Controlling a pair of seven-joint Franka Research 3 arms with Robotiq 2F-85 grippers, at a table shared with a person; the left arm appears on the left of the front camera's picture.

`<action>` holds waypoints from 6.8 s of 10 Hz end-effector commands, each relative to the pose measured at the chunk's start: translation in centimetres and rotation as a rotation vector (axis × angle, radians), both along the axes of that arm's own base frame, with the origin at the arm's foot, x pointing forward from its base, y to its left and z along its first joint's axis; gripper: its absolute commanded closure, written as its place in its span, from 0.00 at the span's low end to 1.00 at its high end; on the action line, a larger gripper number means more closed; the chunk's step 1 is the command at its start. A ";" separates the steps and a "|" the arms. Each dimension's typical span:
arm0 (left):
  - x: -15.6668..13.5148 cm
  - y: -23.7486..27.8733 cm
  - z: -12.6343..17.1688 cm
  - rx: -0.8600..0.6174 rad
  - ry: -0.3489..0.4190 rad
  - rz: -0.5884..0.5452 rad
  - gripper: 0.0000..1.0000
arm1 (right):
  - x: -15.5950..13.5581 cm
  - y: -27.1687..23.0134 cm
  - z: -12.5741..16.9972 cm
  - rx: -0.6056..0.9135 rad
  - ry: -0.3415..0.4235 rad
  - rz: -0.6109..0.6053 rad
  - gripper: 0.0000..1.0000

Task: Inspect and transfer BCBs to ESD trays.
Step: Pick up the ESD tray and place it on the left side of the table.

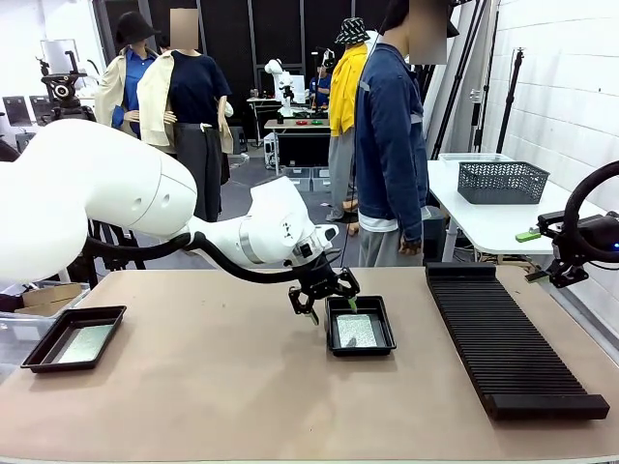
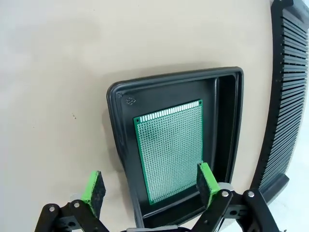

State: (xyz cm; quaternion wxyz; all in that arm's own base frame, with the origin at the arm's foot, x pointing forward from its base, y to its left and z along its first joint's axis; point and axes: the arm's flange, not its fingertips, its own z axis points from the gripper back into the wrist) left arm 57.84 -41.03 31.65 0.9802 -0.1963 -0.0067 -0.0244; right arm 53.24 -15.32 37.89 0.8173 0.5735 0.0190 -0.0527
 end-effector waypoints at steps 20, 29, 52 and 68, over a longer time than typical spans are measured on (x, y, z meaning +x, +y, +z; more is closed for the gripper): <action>-0.4 0.1 -0.1 0.053 -0.019 -0.041 1.00 | -0.2 0.1 0.0 -0.001 0.005 0.011 0.00; -1.0 4.3 0.6 0.050 0.028 -0.045 1.00 | -0.2 0.1 0.0 -0.001 0.005 0.011 0.00; -5.4 33.7 0.3 0.191 -0.010 0.066 1.00 | -0.2 0.1 0.0 -0.001 0.005 0.011 0.00; -3.6 40.6 1.7 0.242 -0.030 0.089 0.64 | -0.2 0.1 0.0 -0.001 0.005 0.011 0.00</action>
